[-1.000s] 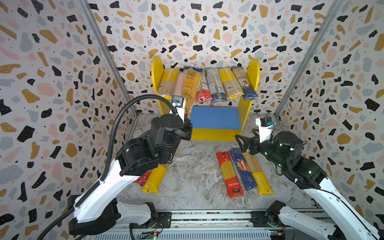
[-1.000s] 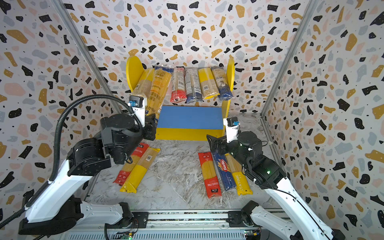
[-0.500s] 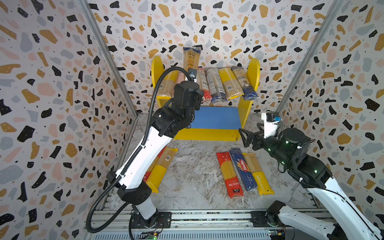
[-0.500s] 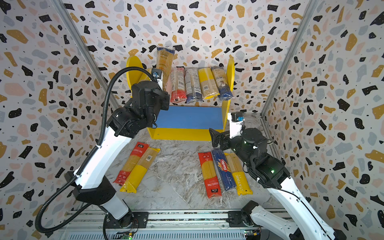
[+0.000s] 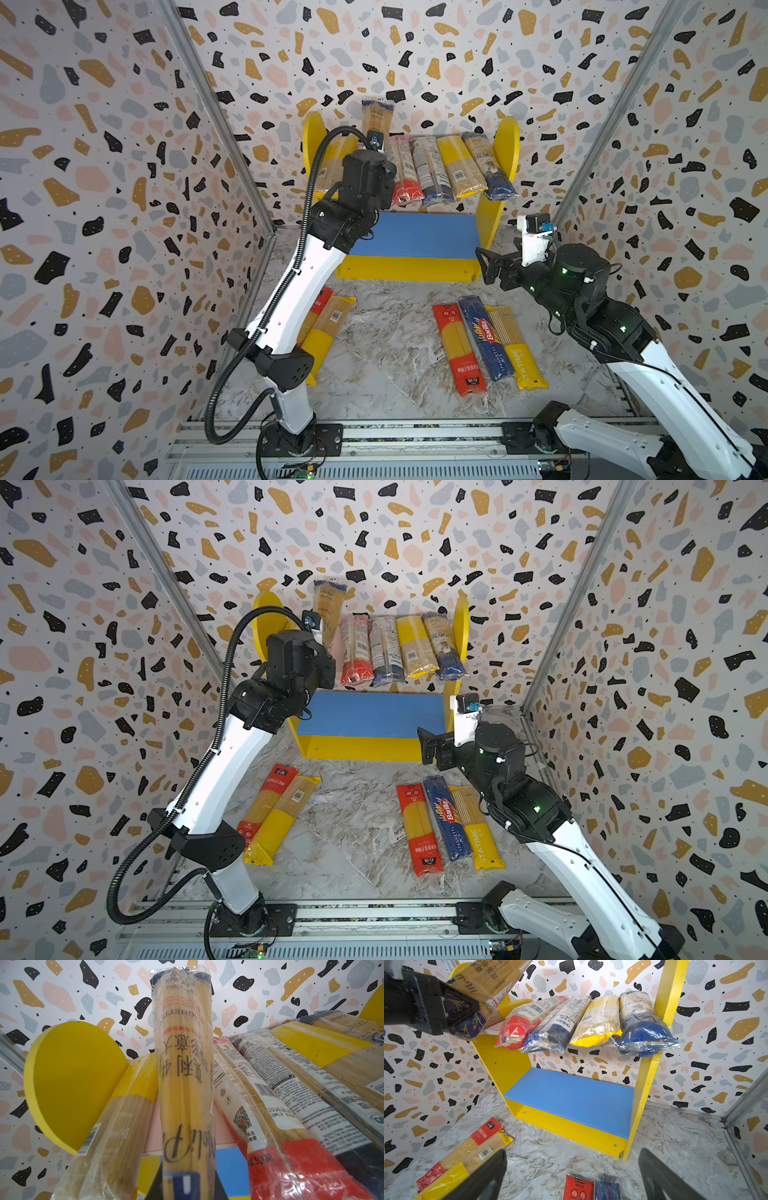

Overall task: Place and organize the pasta boxes and bags onto the shelf
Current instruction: 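Lower the Moli Pasta bag onto the pink shelf beside the shelf side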

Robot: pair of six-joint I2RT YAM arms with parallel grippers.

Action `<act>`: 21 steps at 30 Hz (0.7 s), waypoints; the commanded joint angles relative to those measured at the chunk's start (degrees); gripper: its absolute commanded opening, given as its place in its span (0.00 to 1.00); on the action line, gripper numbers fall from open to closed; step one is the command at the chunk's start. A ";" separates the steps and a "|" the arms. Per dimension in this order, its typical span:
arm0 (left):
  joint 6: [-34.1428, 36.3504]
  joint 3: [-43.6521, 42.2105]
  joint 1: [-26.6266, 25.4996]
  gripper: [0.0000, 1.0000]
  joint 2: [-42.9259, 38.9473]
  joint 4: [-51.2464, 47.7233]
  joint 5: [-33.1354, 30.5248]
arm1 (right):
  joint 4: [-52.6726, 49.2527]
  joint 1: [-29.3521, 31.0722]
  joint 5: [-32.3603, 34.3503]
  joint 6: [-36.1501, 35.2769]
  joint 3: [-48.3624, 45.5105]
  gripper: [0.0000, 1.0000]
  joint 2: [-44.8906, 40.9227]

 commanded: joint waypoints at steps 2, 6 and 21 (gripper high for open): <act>-1.26 3.86 1.27 0.00 -1.39 12.27 1.22 | -0.44 -0.31 1.05 -0.64 2.36 0.99 -0.21; -1.34 3.90 1.85 0.00 -0.86 12.64 1.52 | -0.43 -0.29 1.22 -0.48 2.28 0.99 -0.31; -2.65 2.97 4.16 0.00 0.93 14.81 3.21 | -1.05 -0.64 1.98 -0.43 3.13 0.99 0.31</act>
